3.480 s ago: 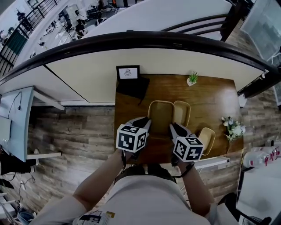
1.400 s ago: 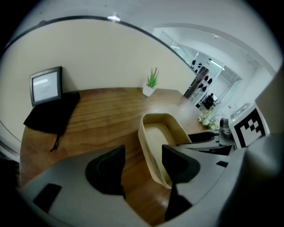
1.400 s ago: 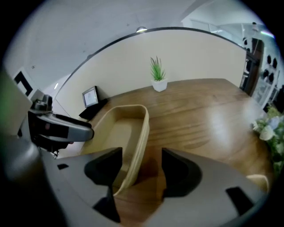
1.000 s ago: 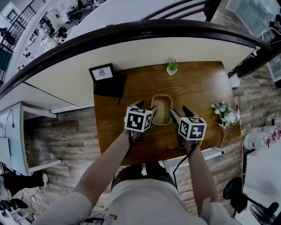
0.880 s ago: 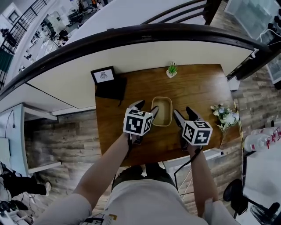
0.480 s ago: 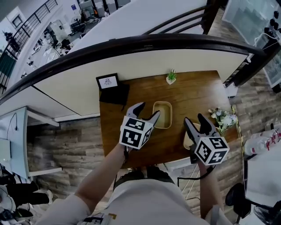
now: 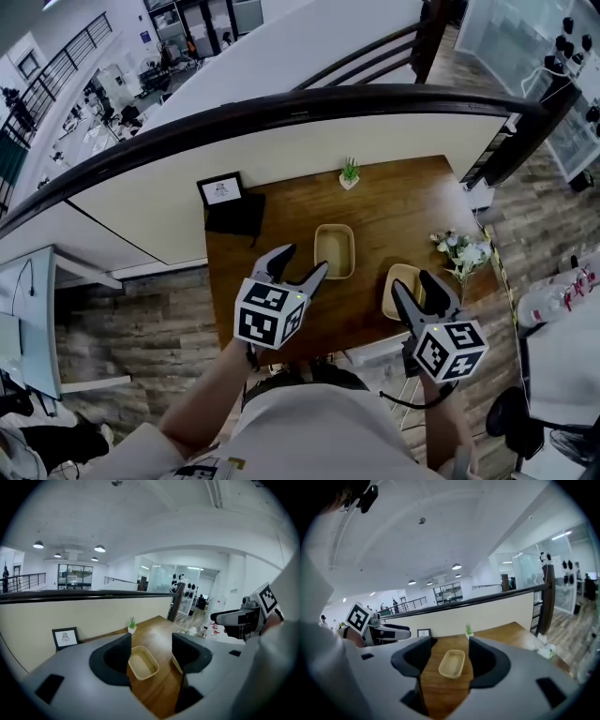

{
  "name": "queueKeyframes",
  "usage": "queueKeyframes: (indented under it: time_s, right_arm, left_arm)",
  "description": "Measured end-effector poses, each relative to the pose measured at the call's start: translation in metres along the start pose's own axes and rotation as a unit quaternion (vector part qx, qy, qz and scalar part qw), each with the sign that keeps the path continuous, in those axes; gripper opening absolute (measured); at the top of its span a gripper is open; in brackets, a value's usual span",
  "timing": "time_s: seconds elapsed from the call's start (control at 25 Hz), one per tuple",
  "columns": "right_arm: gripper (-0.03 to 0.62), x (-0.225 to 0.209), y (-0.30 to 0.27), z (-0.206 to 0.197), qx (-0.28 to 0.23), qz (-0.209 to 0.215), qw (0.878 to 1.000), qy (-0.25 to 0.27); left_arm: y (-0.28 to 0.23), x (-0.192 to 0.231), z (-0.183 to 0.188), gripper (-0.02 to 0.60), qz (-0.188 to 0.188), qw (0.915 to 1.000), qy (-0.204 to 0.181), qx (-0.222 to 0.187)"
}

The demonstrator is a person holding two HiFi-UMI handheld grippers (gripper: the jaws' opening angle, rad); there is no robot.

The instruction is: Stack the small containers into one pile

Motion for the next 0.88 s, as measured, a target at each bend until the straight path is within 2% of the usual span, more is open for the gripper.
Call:
queueKeyframes:
  time_s: [0.2,0.48,0.72,0.88]
  right_arm:
    - [0.256,-0.026,0.005,-0.011,0.021,-0.036,0.999,-0.011]
    - [0.259,-0.082,-0.011,-0.035,0.056,-0.102,0.993,-0.019]
    - [0.246,-0.130,-0.045,-0.072,0.116,-0.129,0.984,-0.046]
    - [0.236,-0.154,-0.072,-0.109,0.178,-0.132,0.973,-0.060]
  left_arm:
    - [-0.019,-0.010,-0.006,0.275,-0.019,0.9995,0.014,0.018]
    - [-0.075,-0.041,-0.014,0.273,-0.073,0.9958,0.024,0.051]
    - [-0.140,-0.072,-0.032,0.272,-0.119,0.9880,0.030,0.094]
    - [-0.180,-0.078,-0.057,0.267,-0.130,0.9809,0.036,0.140]
Point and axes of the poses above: the fingertips, and each gripper's own axes: y backward along the fingers, x to its left, z out of its top, the point moved 5 cm from there along y, backward along the fingers, and after that the axes turned 9 degrees about -z, right-handed, at the moved point
